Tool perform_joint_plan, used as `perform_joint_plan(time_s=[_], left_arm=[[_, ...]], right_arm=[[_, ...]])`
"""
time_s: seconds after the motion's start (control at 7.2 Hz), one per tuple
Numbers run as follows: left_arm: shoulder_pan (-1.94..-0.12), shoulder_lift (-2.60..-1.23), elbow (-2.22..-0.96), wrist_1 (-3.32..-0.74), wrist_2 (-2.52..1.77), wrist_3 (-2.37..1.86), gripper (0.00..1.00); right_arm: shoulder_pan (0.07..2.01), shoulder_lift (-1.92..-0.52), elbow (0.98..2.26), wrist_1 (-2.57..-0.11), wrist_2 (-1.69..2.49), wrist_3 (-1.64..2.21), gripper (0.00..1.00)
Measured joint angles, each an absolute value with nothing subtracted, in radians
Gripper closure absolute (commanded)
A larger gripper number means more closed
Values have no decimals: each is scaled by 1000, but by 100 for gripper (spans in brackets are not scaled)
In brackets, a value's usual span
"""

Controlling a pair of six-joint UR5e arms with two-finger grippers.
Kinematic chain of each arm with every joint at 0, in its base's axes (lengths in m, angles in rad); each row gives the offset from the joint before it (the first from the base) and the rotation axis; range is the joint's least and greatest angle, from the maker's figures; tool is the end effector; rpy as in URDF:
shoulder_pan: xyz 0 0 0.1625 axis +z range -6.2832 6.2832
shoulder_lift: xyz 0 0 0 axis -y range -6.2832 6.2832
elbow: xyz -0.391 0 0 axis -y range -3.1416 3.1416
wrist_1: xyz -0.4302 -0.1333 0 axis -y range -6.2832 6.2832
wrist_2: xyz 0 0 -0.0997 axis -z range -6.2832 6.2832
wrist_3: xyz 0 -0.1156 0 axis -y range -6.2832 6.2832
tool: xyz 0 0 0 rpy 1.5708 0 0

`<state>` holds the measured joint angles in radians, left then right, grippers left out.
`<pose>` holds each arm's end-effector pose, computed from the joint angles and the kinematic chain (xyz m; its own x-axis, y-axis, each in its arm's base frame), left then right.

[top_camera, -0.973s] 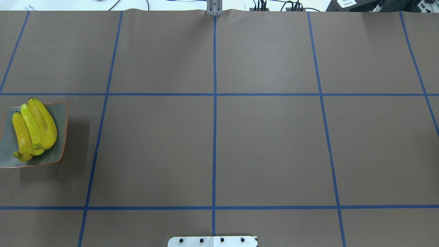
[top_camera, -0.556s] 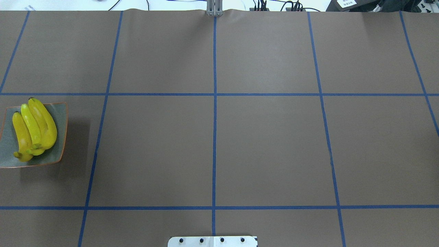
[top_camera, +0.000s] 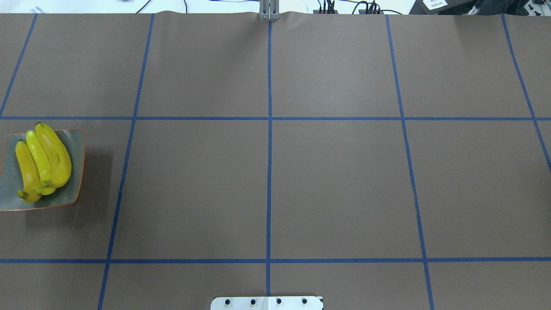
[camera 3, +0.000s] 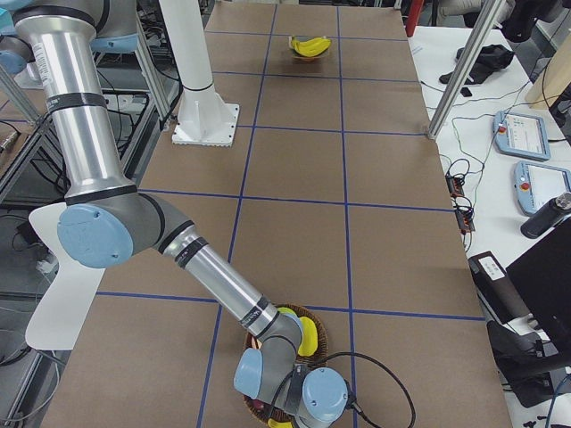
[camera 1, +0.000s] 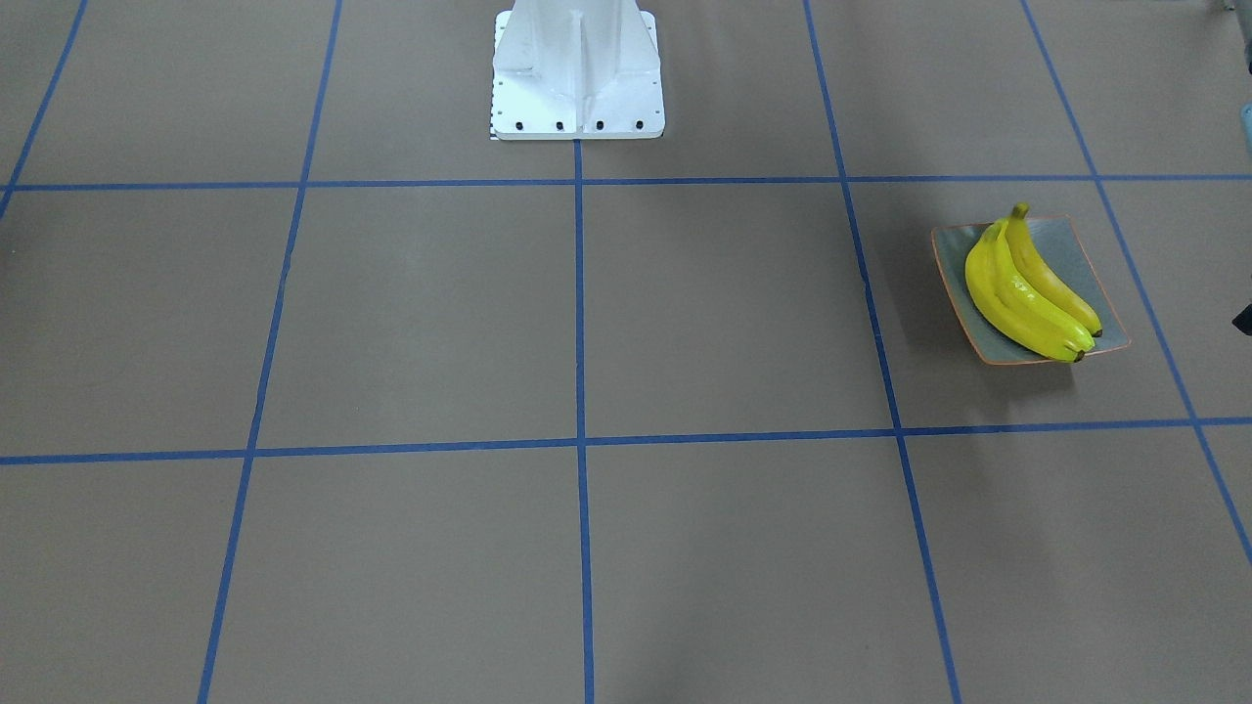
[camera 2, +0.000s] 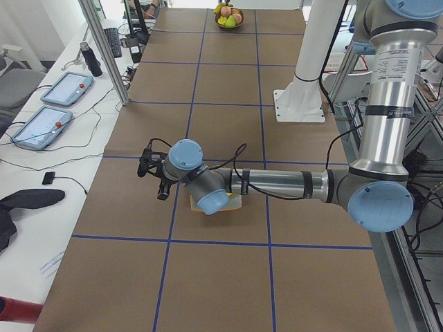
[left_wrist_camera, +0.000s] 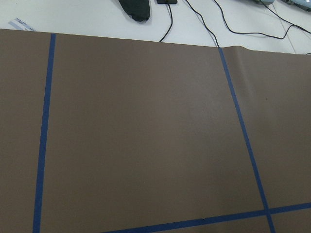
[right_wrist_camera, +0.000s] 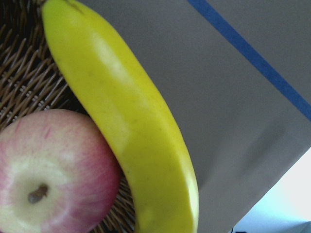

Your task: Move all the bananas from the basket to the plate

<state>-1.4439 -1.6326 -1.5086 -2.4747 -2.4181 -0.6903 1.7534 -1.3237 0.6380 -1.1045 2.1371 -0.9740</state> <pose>0.0266 -0.5774 0.5220 0.4988 0.1240 -0.8578 0.3103 0.8986 0.3103 0.1617 -0.4833 0.9309 0.6011 -0.6432 0.4743 0.5693 0.7611 0.3108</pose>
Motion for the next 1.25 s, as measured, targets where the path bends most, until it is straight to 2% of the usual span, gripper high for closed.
perform_joint_plan(time_s=[0.14, 0.28, 0.42, 0.97, 1.25], left_arm=[[-1444, -1632, -1512, -2473, -2423, -690, 1], [-1445, -1632, -1514, -2472, -2427, -690, 1], [-1445, -1632, -1515, -2471, -2428, -691, 1], [-1449, -1631, -1526, -2470, -2443, -692, 1], [-1449, -1619, -1548, -2457, -2447, -695, 1]], right_arm=[[1751, -1324, 637, -1104, 2138, -973, 24], [1747, -1324, 636, -1104, 2138, -972, 50], [1745, -1324, 635, -1104, 2139, -970, 99], [1731, -1315, 653, -1111, 2182, -964, 100], [1746, -1313, 766, -1204, 2218, -972, 100]])
